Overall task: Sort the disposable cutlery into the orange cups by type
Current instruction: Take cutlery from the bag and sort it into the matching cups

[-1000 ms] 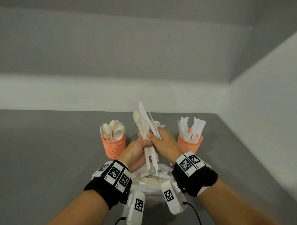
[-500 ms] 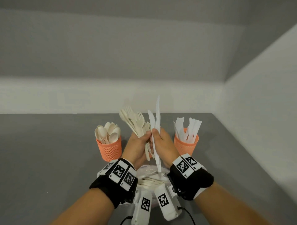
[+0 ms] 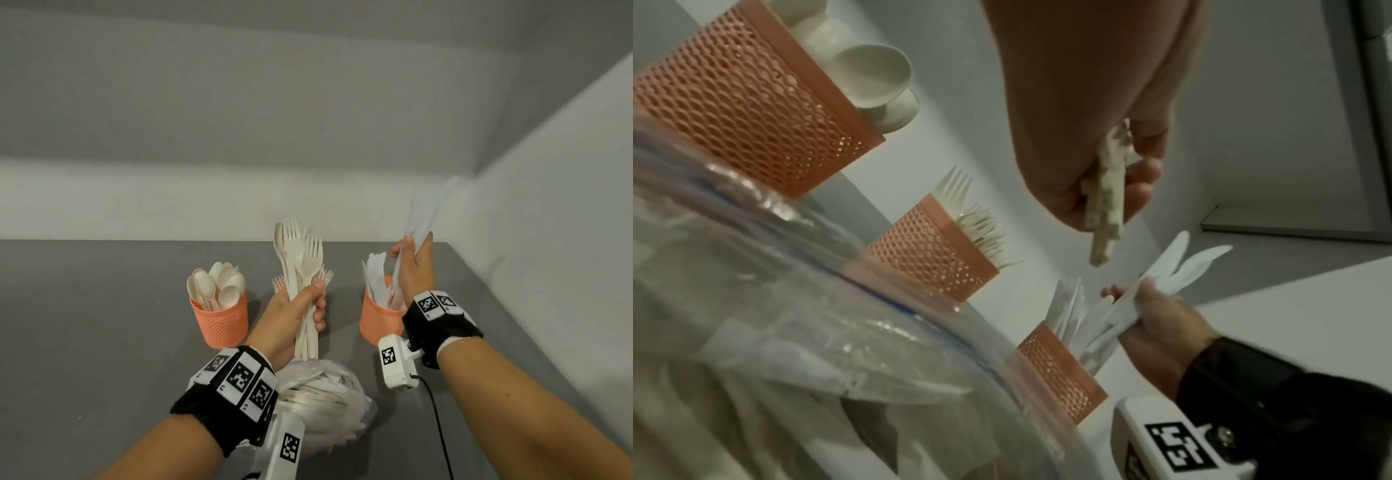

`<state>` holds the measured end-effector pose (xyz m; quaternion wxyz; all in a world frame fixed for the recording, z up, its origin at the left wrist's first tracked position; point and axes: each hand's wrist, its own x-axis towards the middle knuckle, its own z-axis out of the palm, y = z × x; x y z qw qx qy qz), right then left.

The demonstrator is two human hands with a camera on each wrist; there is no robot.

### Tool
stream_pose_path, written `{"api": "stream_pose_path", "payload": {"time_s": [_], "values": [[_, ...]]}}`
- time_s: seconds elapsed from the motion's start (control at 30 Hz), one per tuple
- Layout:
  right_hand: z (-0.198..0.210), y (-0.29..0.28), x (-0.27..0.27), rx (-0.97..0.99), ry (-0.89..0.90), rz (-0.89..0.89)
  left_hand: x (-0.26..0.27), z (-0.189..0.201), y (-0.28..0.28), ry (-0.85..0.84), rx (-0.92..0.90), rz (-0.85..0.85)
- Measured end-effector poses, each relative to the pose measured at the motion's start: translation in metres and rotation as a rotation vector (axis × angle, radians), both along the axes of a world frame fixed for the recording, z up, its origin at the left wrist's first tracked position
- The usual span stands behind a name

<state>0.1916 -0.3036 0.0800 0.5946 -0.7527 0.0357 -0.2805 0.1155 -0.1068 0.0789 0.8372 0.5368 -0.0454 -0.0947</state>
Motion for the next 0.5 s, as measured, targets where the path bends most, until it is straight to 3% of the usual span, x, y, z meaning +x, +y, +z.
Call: {"api": "stream_pose_path", "payload": {"time_s": [0.1, 0.3, 0.5], "values": [[-0.018, -0.003, 0.004, 0.074, 0.125, 0.064, 0.000, 0.000, 0.001, -0.001, -0.011, -0.022], [-0.031, -0.002, 0.007, 0.041, 0.240, 0.097, 0.002, -0.006, 0.004, -0.009, 0.015, -0.043], [-0.024, -0.006, 0.009, -0.107, 0.370, 0.222, 0.004, -0.008, 0.007, -0.026, 0.013, -0.096]]}}
